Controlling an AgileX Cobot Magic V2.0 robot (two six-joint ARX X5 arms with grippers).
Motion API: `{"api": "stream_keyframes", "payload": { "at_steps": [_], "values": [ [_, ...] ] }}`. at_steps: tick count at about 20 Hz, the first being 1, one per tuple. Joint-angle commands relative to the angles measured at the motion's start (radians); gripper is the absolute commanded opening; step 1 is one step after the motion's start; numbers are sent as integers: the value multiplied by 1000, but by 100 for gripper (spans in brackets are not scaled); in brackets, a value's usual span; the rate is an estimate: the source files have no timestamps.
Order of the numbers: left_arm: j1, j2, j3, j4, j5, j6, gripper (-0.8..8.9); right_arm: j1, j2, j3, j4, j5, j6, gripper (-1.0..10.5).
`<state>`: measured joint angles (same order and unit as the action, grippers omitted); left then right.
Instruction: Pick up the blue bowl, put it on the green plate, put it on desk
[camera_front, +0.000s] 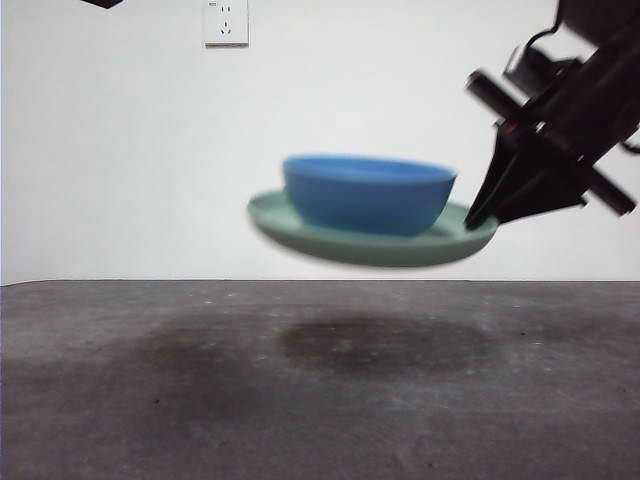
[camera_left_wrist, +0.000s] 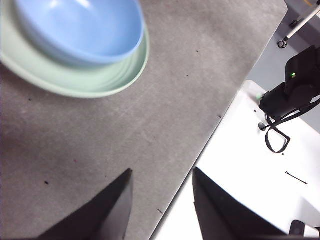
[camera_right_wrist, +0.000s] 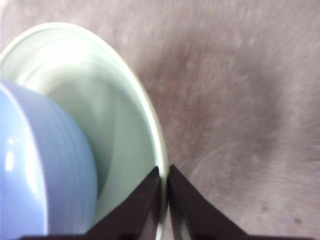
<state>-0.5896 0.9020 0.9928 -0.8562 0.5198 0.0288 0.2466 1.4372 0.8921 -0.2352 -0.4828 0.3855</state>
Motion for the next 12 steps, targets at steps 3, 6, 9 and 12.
{"api": "stream_keyframes", "payload": {
  "at_steps": [3,6,9,12],
  "values": [
    [-5,5,9,11,2,11,191,76,109,31,82,30,77,14],
    [-5,5,9,11,2,11,191,111,185,55,94,60,80,14],
    [-5,5,9,10,2,11,191,133,261,86,109,68,88,14],
    [-5,5,9,3,2,11,191,137,315,100,130,69,105,14]
  ]
}}
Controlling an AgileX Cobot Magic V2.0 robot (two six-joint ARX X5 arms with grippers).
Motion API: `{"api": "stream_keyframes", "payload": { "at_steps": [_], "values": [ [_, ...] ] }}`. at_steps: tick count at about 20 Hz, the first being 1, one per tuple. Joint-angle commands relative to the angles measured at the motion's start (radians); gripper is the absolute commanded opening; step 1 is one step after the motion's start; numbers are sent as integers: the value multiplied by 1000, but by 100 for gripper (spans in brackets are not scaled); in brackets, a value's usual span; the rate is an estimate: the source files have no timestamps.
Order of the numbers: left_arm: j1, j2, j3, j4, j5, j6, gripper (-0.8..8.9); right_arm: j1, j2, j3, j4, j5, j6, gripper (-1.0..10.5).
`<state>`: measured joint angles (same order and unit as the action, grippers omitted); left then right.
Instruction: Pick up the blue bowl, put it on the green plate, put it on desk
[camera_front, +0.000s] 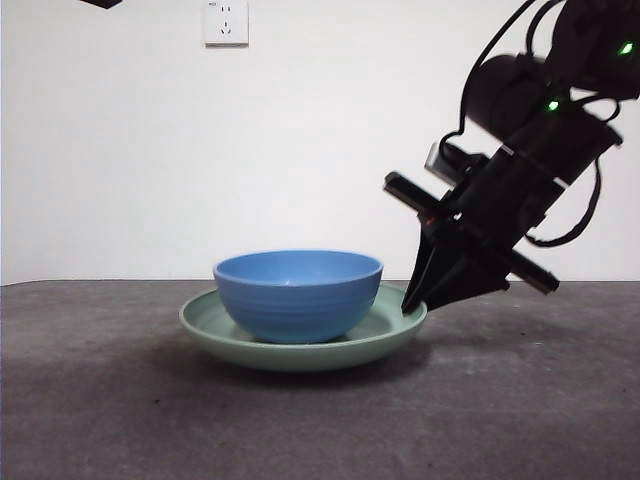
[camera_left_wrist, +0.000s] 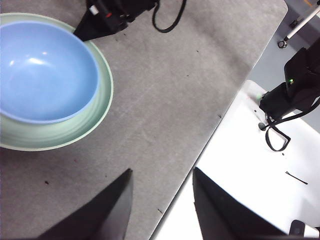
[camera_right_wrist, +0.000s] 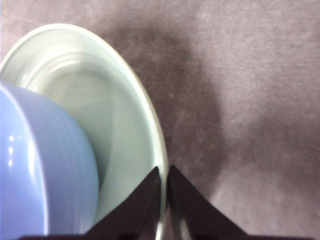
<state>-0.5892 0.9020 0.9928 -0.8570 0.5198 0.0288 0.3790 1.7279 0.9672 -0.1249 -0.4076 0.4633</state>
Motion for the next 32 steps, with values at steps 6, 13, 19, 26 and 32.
{"api": "stream_keyframes", "payload": {
  "at_steps": [6,13,19,26,32],
  "values": [
    [-5,5,9,-1,2,11,191,5,39,26,18,-6,26,16],
    [-5,5,9,-11,2,12,191,5,37,26,11,-6,26,122],
    [-5,5,9,-12,2,11,191,0,-61,26,-84,78,-35,190],
    [-5,5,9,-11,2,12,191,3,-367,26,-338,79,-229,190],
    [-5,5,9,-11,2,12,191,18,-674,26,-616,-28,-351,190]
  ]
}}
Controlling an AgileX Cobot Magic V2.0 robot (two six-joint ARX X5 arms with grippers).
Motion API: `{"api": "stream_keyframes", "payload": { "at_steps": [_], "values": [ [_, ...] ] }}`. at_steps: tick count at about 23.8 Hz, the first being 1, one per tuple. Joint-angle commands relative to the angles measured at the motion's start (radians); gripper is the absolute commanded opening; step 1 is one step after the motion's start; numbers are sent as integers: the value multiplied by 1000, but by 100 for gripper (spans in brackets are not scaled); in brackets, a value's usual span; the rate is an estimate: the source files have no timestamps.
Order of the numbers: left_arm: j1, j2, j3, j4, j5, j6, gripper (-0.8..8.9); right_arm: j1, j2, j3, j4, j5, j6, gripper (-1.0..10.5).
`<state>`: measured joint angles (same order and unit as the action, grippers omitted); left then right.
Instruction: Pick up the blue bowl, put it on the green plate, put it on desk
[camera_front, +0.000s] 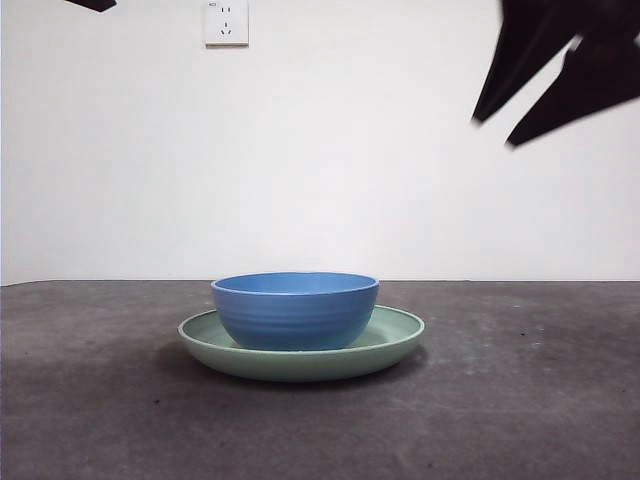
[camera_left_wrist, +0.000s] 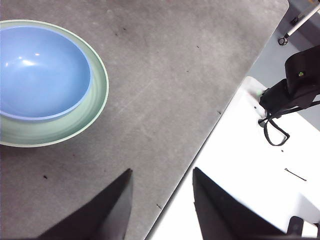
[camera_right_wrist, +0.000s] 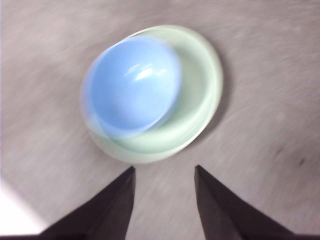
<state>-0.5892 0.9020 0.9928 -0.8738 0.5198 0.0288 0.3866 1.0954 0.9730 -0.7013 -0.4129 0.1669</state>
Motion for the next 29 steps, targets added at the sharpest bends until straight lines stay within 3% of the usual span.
{"api": "stream_keyframes", "payload": {
  "at_steps": [1,15,29],
  "values": [
    [-5,5,9,6,2,12,191,11,-77,20,-69,-35,-64,190],
    [-5,5,9,6,2,12,191,11,-391,20,-301,-142,-101,190],
    [-5,5,9,5,2,12,191,11,-424,20,-320,-143,-100,190]
  ]
}}
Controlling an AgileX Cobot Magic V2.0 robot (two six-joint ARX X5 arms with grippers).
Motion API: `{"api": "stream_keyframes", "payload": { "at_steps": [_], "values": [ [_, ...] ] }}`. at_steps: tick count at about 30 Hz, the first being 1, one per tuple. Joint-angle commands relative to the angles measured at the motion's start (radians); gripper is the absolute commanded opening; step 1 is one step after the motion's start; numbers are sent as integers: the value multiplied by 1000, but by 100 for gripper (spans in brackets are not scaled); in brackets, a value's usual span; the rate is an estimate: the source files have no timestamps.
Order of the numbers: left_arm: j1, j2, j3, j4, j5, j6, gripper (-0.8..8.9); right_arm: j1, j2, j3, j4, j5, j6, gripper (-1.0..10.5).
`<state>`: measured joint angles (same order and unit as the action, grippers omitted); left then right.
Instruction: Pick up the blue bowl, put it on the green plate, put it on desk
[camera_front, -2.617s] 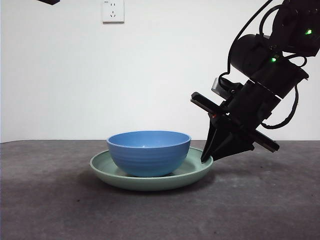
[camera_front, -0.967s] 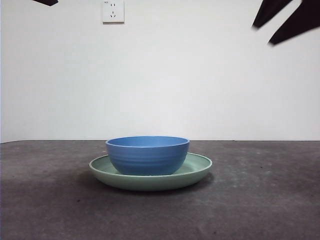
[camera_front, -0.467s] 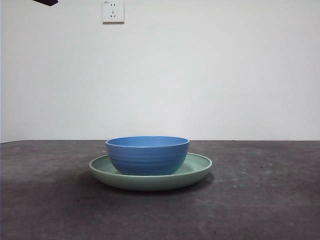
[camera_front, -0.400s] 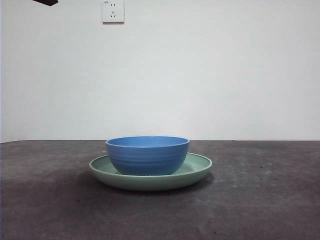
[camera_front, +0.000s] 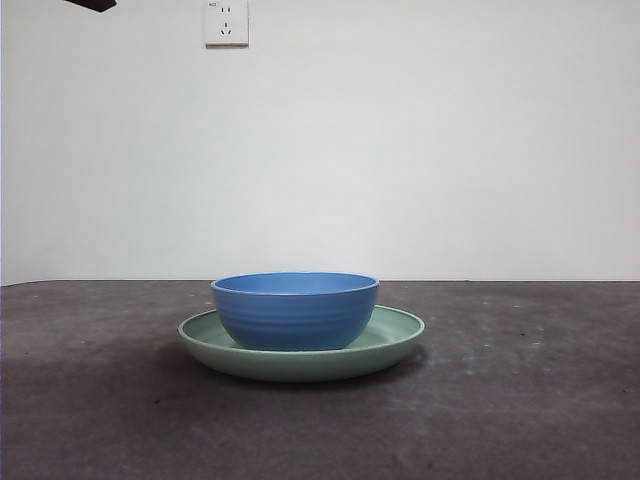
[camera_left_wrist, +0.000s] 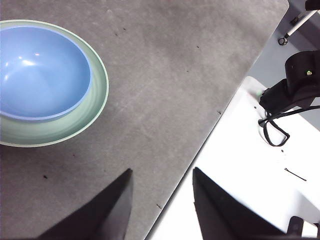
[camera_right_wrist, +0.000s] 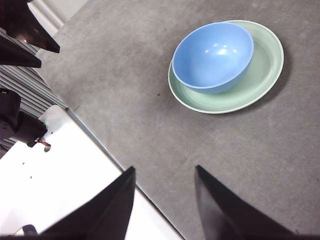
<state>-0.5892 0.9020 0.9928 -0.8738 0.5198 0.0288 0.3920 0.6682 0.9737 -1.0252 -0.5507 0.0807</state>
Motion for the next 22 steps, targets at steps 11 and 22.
{"api": "stream_keyframes", "payload": {
  "at_steps": [11,22],
  "values": [
    [-5,5,9,5,2,11,129,6,3,19,-7,-6,-15,72],
    [-5,5,10,5,2,12,10,6,3,19,-15,-1,-37,9]
  ]
}}
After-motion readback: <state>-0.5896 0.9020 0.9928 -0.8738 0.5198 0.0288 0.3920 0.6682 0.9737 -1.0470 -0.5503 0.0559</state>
